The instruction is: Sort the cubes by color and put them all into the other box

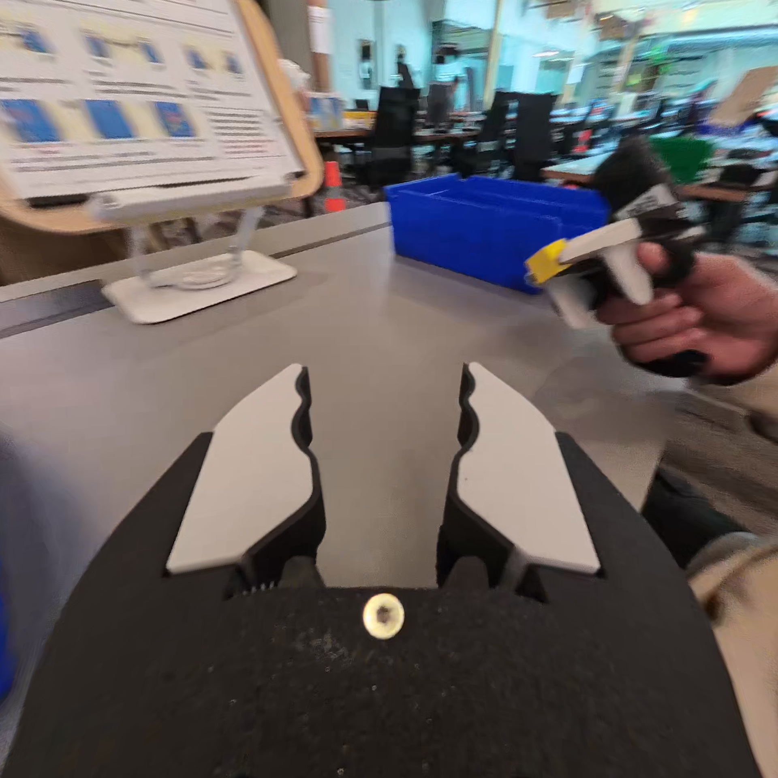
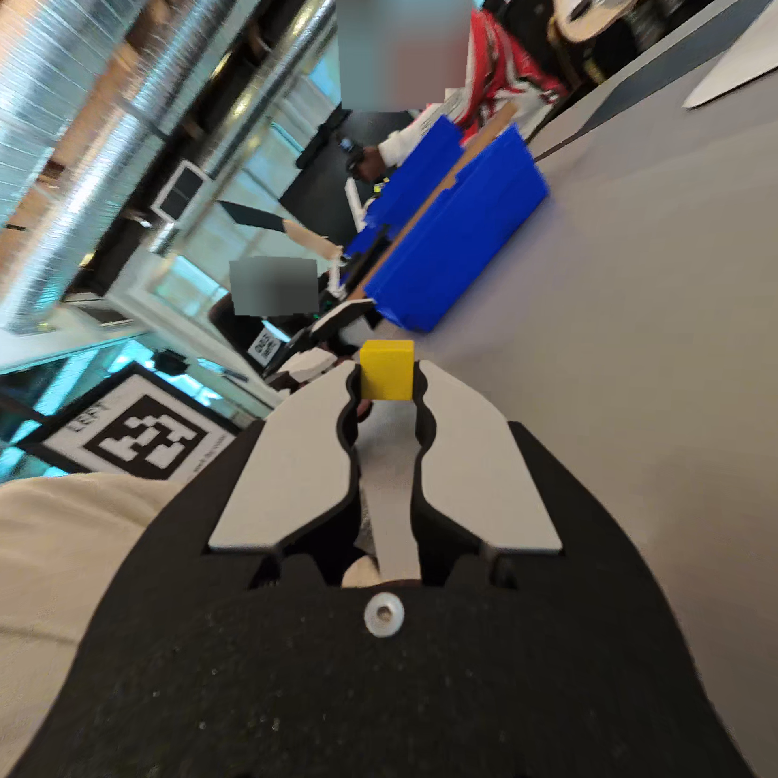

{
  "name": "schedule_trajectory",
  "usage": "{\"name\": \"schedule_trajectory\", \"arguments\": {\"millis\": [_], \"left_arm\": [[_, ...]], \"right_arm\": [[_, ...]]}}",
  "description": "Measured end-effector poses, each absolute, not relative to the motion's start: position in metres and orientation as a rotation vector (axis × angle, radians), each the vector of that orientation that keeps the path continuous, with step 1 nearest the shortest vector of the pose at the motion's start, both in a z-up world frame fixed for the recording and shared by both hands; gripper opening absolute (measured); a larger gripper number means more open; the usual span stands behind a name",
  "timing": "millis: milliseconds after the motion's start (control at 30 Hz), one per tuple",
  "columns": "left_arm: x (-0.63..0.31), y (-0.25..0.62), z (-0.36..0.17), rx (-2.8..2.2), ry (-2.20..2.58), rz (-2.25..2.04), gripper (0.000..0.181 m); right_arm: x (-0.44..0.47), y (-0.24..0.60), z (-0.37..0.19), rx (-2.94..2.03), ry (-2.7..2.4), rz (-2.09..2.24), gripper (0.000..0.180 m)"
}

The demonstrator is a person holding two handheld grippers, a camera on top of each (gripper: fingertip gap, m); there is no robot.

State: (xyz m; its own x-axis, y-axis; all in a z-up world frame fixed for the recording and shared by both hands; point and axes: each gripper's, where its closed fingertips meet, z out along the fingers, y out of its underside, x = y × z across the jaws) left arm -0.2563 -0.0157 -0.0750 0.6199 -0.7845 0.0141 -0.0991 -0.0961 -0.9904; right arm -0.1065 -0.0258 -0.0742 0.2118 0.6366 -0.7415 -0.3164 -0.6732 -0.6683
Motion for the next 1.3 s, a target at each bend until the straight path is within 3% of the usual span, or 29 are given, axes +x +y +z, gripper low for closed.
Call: {"name": "schedule_trajectory", "arguments": {"millis": [200,300,400,467,567,667,867,1100,1300], "left_arm": [[-0.294,-0.026,-0.074,-1.631,0.655,-0.686,0.061],[-0.291,-0.024,-0.078,-1.621,0.684,-0.635,0.063],[-0.287,-0.024,-0.094,-1.631,0.777,-0.502,0.063],[-0.281,-0.026,-0.1,-1.615,0.845,-0.445,0.063],[-0.268,-0.028,-0.1,-1.581,0.91,-0.421,0.063],[-0.253,-0.03,-0.093,-1.539,0.927,-0.427,0.059],[-0.225,-0.029,-0.082,-1.537,0.942,-0.468,0.058],[-0.206,-0.032,-0.096,-1.561,0.959,-0.47,0.058],[-0.209,-0.033,-0.102,-1.588,0.96,-0.505,0.058]], "right_arm": [[-0.112,-0.036,-0.087,-1.749,-0.262,1.548,0.023],[-0.098,-0.032,-0.066,-1.695,-0.308,1.441,0.023],[0.015,-0.014,0.013,-1.46,-0.173,1.101,0.023],[0.093,0.001,0.031,-1.539,-0.142,0.811,0.023],[0.161,0.039,-0.013,-1.883,-0.186,0.51,0.023],[0.154,0.064,-0.074,-2.229,-0.412,0.665,0.023],[0.142,0.089,-0.169,-2.56,-1.043,0.492,0.024],[0.125,0.086,-0.185,-2.596,-1.189,0.604,0.024],[0.124,0.076,-0.177,-2.591,-1.203,0.576,0.036]]}}
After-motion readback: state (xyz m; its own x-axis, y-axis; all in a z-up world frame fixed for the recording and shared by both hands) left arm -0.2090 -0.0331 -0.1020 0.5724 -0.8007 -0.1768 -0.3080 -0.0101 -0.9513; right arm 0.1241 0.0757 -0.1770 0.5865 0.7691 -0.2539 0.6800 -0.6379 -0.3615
